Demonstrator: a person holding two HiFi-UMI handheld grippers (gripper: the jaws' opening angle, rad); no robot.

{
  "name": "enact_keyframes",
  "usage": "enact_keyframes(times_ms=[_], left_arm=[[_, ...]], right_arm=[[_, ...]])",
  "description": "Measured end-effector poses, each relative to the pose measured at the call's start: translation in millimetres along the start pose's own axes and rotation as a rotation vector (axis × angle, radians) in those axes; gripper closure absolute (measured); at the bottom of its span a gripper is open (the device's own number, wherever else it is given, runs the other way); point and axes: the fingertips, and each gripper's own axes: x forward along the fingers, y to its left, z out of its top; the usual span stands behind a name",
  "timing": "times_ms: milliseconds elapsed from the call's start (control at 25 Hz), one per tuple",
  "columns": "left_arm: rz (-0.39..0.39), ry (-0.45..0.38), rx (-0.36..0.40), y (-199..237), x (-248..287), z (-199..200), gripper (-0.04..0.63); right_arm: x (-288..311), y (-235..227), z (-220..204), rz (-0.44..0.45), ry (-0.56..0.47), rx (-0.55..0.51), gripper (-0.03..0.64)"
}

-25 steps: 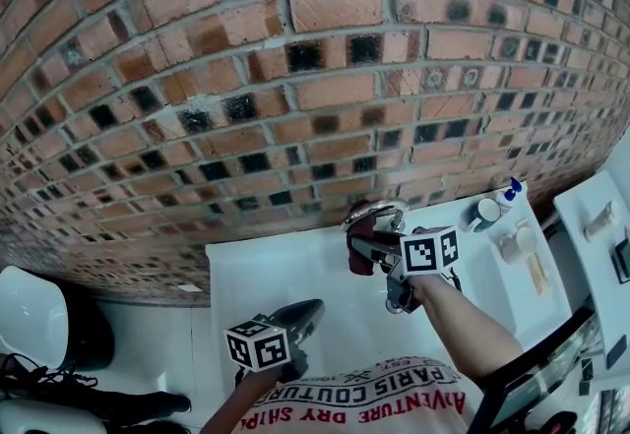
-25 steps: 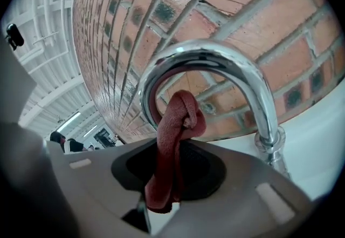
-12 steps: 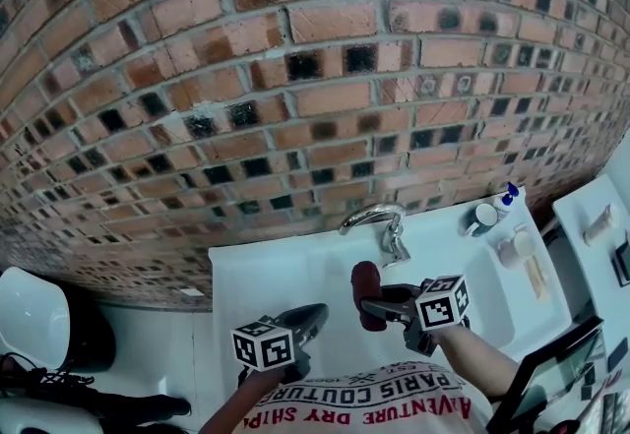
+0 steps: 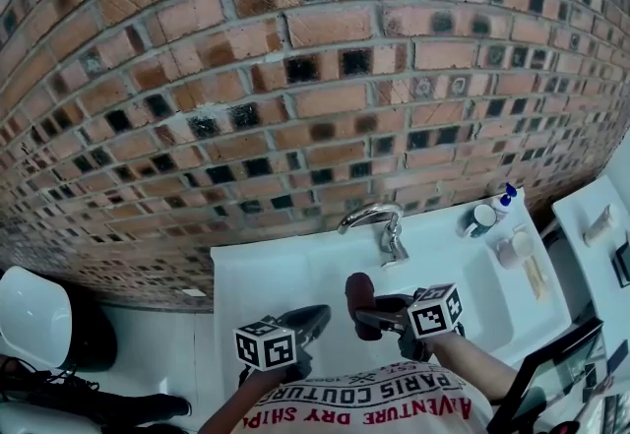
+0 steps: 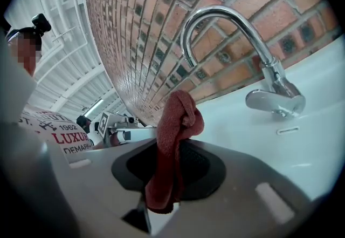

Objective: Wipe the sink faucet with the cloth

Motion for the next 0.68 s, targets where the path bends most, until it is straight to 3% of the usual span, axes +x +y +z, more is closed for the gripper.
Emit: enact_keyframes(times_ms=[680], left_arm=[[0.008,0.002,0.012,-4.7,3.8,3.2,0.591]], right_arm=[[0.3,0.0,5.9,0.014,-0.016,0.000,0.526]])
